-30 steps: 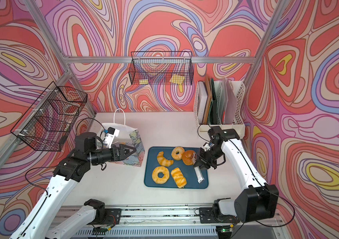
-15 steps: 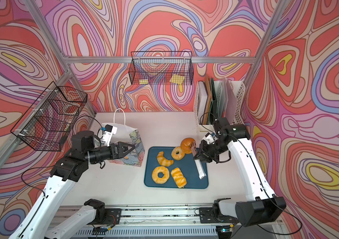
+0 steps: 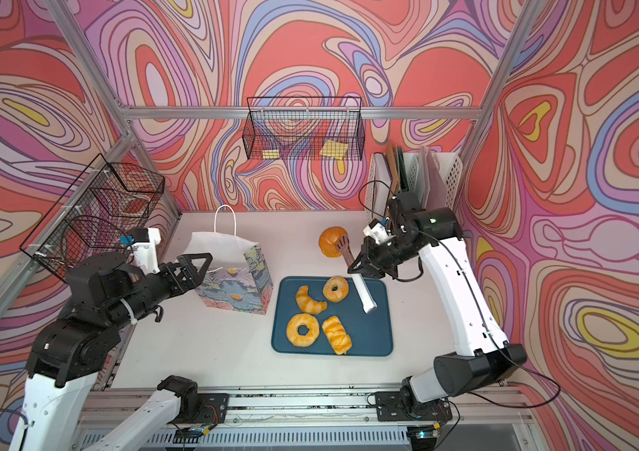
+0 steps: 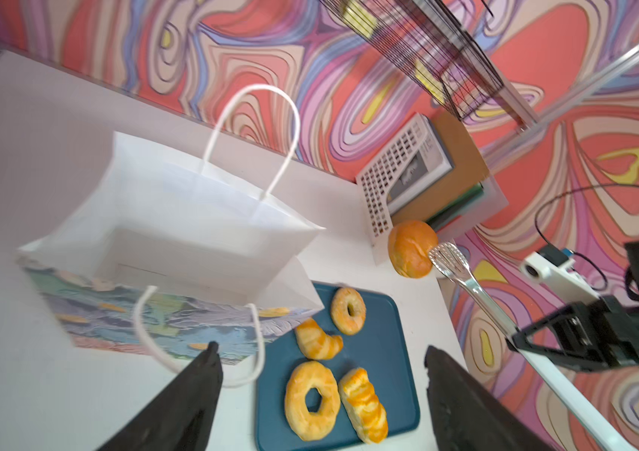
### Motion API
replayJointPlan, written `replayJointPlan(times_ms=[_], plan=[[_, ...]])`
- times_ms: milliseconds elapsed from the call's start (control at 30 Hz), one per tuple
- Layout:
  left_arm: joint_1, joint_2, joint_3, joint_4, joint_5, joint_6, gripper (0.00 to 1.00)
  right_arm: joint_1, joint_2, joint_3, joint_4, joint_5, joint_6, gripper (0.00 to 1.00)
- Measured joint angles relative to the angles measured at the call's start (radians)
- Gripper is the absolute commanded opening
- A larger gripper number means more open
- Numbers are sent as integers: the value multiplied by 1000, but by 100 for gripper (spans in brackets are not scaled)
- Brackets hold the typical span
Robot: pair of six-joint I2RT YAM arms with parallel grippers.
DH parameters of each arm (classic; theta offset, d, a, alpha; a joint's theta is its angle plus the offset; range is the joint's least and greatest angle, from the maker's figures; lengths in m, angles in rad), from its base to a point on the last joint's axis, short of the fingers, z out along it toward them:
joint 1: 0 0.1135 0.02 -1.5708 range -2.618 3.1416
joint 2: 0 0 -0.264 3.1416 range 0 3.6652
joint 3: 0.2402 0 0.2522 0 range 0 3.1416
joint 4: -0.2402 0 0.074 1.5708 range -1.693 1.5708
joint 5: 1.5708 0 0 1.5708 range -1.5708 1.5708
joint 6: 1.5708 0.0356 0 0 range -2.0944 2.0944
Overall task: Pack bread into a paper bag
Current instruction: Place the fake bread in the paper bag.
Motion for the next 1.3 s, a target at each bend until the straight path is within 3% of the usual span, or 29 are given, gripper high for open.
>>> replayJointPlan(times_ms=[200,367,567,933,1300], plan=[[0,-3,11,-112,-212,-40,86,136,90,171,19,11,40,0],[0,-3,-17,-144,-272,-61,86,185,164,344,27,17,65,0],[0,-17,-26,-191,-335,-92,86,254,214,403,73,16,96,0],[0,-34,-34,-248,-380,-128,85,432,398,538,168,3,145,0],[0,-34,-53,-254,-379,-128,85,463,415,580,187,0,155,0]])
